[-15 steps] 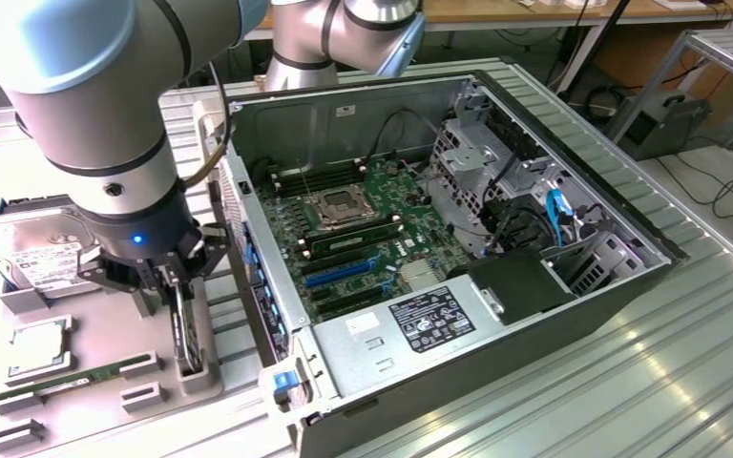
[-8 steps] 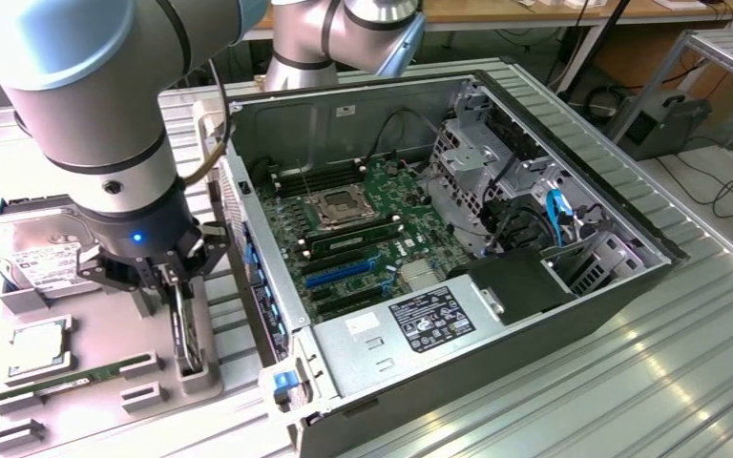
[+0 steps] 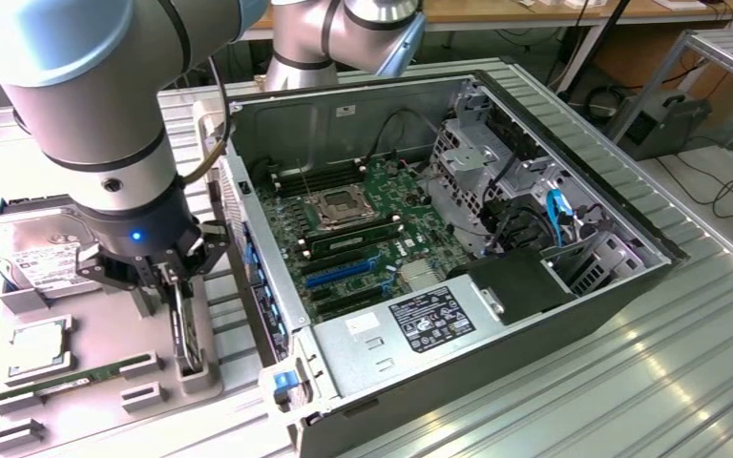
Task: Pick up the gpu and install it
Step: 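Pick up the gpu and move the gpu toward the slot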
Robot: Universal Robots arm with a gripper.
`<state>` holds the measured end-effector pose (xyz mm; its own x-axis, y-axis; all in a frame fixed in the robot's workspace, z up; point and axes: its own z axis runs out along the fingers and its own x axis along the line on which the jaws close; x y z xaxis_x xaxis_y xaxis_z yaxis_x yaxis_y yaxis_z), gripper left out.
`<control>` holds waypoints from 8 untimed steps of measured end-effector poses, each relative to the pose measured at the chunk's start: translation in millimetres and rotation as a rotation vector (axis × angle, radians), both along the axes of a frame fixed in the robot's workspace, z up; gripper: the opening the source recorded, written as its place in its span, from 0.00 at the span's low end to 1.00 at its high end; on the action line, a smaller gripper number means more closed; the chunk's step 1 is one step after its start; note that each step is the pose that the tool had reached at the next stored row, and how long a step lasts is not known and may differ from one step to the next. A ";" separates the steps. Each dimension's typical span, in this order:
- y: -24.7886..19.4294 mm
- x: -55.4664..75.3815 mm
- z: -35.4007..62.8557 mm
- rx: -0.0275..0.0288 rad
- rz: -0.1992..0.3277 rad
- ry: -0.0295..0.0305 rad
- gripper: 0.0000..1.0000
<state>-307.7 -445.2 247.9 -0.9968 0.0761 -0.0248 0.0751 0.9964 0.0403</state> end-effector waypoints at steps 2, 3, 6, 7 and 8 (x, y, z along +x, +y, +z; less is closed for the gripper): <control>0.0 0.0 0.4 0.0001 0.000 0.0000 0.27; 0.0 0.0 0.7 0.0001 0.000 0.0000 0.27; 0.0 0.0 1.3 0.0000 0.000 0.0000 0.27; 0.0 0.0 1.6 0.0000 0.000 0.0000 0.27; 0.0 0.0 1.6 0.0002 0.000 -0.0002 0.27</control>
